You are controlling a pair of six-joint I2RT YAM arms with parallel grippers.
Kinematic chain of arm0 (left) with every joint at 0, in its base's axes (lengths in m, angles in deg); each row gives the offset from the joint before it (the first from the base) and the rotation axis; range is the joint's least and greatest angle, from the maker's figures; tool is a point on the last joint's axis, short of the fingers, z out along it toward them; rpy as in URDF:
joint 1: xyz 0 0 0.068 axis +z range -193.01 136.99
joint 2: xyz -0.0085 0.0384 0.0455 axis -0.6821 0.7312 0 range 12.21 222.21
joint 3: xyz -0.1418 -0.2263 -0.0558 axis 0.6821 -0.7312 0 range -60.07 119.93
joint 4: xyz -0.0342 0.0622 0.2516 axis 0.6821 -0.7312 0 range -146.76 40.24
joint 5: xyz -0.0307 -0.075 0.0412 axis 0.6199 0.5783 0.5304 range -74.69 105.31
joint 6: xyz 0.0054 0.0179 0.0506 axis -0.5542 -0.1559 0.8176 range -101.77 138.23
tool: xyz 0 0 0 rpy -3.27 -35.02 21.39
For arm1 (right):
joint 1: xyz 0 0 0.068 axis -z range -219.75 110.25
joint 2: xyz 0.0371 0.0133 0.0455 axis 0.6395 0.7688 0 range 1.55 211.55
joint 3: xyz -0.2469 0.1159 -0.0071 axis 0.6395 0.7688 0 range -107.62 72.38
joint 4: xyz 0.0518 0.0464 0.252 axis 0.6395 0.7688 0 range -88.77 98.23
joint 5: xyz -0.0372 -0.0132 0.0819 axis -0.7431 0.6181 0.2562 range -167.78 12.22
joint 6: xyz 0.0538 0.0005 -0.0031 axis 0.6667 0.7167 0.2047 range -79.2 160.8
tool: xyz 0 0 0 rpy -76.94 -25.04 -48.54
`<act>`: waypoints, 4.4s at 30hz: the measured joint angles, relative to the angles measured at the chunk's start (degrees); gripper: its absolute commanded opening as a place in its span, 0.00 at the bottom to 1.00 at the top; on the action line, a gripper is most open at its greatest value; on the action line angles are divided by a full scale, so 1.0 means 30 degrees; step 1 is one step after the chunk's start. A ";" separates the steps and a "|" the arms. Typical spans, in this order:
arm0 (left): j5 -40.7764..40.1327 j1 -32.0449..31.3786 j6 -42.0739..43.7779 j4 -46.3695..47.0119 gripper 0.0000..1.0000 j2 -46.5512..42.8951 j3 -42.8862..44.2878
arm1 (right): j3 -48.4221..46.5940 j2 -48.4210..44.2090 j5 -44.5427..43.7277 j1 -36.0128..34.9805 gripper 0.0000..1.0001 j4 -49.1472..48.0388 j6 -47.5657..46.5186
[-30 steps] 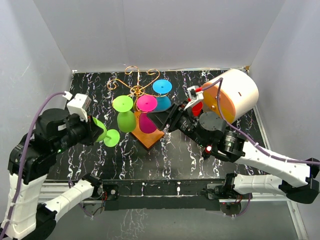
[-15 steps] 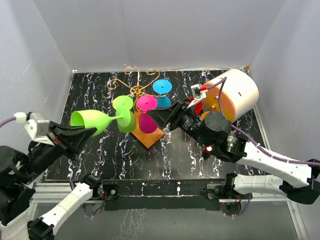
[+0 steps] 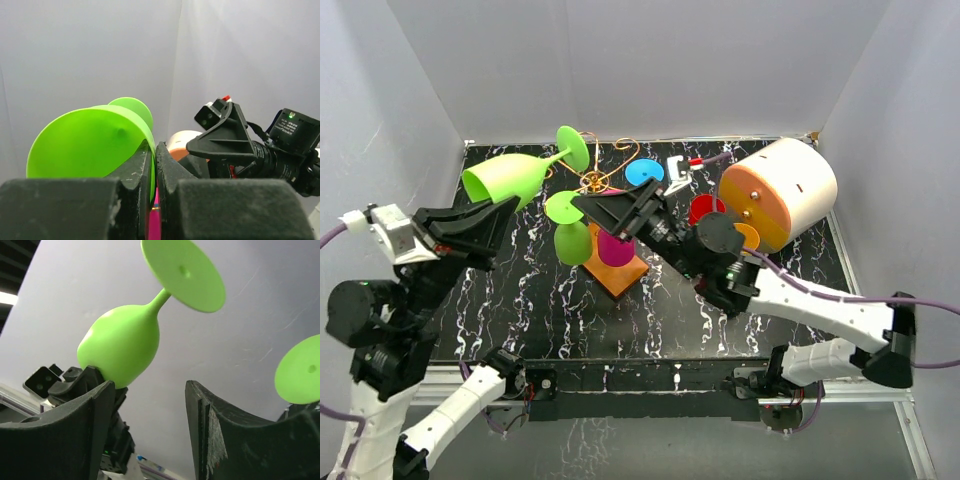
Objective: Place the wine glass upside down on the wine glass rack
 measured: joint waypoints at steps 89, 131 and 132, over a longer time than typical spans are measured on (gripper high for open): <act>0.0233 -0.0007 -1.2801 -0.6411 0.67 0.4648 0.5005 | -0.0503 -0.1217 0.8517 0.0605 0.00 0.1865 -1.6626; 0.6018 -0.0007 -1.8170 -0.6353 0.00 0.5486 0.3177 | -0.0787 -0.1282 0.8714 0.0619 0.00 0.4138 -2.0050; 0.6018 -0.0007 -1.8221 -0.6368 0.00 0.5464 0.3177 | -0.0787 -0.1290 0.8714 0.0627 0.00 0.4131 -2.0101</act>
